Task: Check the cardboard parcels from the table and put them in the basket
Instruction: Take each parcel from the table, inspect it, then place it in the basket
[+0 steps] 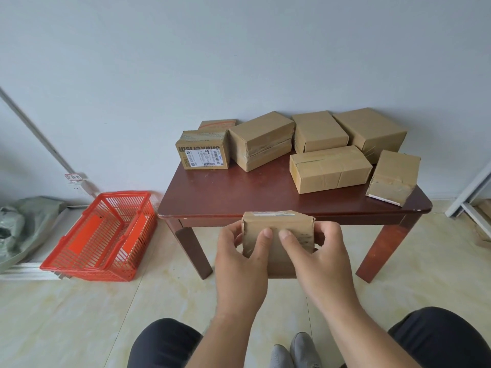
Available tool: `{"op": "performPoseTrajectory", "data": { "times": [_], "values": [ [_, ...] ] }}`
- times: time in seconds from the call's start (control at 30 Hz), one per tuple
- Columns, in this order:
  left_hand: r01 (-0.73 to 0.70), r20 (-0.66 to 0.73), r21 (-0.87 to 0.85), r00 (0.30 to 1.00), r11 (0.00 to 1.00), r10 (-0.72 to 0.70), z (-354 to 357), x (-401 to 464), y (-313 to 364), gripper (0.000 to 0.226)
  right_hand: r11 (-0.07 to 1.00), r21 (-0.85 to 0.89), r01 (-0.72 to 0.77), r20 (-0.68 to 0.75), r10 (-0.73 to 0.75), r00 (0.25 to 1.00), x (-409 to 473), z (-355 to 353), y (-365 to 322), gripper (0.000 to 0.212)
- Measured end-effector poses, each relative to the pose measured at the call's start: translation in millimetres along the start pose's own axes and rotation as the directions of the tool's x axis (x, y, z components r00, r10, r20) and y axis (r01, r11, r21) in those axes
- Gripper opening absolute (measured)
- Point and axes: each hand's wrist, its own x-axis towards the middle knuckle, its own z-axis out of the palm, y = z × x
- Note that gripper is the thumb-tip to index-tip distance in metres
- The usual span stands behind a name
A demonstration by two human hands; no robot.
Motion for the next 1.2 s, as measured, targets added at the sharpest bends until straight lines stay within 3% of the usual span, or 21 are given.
{"op": "performPoseTrajectory", "data": {
  "times": [0.13, 0.2, 0.33, 0.57, 0.8, 1.0, 1.1, 1.2],
  "values": [
    [-0.012, 0.001, 0.022, 1.0, 1.0, 0.012, 1, -3, -6, 0.032, 1.0, 0.013, -0.001, 0.009, 0.001, 1.0, 4, -2, -2, 0.043],
    [-0.022, -0.004, 0.043, 1.0, 0.999, 0.022, 1, -2, -8, 0.046, 1.0, -0.021, 0.017, 0.031, -0.016, 0.999, -1, -3, 0, 0.056],
    [-0.045, -0.019, 0.08, 0.999, 0.996, 0.047, -1, 2, -9, 0.054, 0.998, -0.041, 0.056, 0.04, -0.054, 0.998, -11, -1, 2, 0.047],
    [-0.174, 0.013, 0.239, 0.984, 0.955, 0.176, -9, 6, -5, 0.055, 0.996, 0.031, -0.081, 0.076, 0.079, 0.994, -8, -3, -2, 0.027],
    [-0.359, 0.202, 0.419, 0.932, 0.834, 0.3, -23, 11, -10, 0.065, 0.96, 0.034, -0.276, 0.184, 0.266, 0.946, -3, -9, -11, 0.035],
    [-0.607, 0.38, 0.589, 0.791, 0.533, 0.479, -25, 14, -10, 0.052, 0.924, 0.022, -0.381, 0.4, 0.341, 0.85, -2, -10, -12, 0.086],
    [-0.669, 0.426, 0.566, 0.737, 0.481, 0.524, -26, 15, -7, 0.044, 0.892, 0.076, -0.446, 0.446, 0.369, 0.815, -3, -9, -11, 0.088],
    [-0.684, 0.383, 0.531, 0.721, 0.501, 0.578, -26, 13, -7, 0.044, 0.852, 0.141, -0.504, 0.462, 0.393, 0.795, -3, -9, -10, 0.079]
  ]
}}
